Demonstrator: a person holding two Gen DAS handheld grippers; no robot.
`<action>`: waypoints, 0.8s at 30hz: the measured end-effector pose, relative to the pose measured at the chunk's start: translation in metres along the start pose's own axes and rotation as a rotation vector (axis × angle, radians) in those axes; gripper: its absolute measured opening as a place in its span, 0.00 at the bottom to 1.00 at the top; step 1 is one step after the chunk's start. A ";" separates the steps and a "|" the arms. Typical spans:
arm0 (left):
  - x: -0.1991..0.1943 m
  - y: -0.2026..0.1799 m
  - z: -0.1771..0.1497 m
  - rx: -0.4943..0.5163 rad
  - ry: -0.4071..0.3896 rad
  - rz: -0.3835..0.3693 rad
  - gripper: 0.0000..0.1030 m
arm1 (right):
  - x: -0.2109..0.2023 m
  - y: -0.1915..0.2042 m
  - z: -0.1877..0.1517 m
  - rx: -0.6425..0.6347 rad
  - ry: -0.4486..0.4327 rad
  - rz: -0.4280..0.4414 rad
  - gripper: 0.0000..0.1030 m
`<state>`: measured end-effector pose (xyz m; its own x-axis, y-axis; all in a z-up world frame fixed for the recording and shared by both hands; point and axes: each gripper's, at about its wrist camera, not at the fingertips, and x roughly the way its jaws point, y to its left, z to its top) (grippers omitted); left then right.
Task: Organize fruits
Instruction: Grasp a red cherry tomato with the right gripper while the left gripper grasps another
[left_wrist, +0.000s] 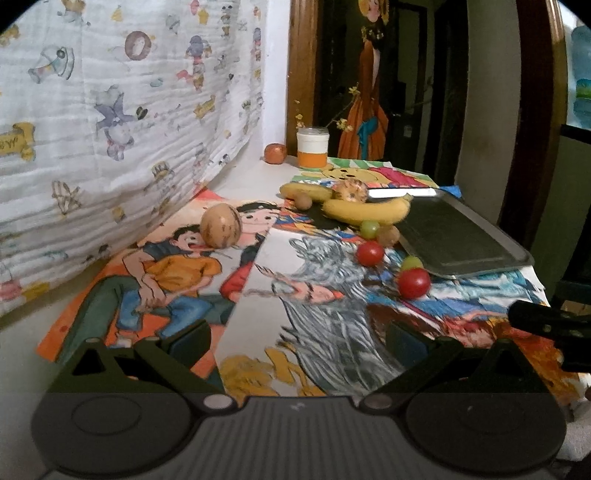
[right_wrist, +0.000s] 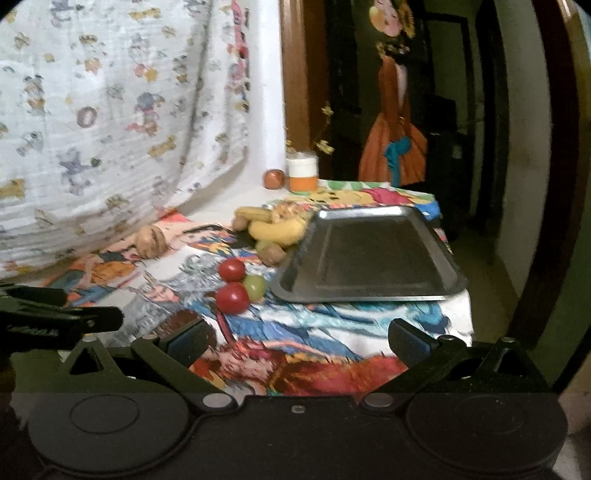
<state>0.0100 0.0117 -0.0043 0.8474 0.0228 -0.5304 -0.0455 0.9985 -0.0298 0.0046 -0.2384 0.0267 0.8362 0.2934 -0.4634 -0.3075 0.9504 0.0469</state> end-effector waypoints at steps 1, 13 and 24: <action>0.001 0.003 0.004 -0.010 -0.002 -0.006 1.00 | 0.000 -0.001 0.004 -0.002 -0.005 0.021 1.00; 0.041 0.027 0.061 -0.027 0.045 -0.107 1.00 | 0.011 0.016 0.055 -0.247 0.009 0.134 1.00; 0.100 0.006 0.087 0.163 0.097 -0.245 0.99 | 0.061 0.027 0.044 -0.198 0.133 0.173 0.89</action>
<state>0.1403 0.0247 0.0165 0.7682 -0.2163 -0.6026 0.2459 0.9687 -0.0342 0.0674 -0.1899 0.0385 0.7009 0.4212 -0.5757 -0.5341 0.8448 -0.0321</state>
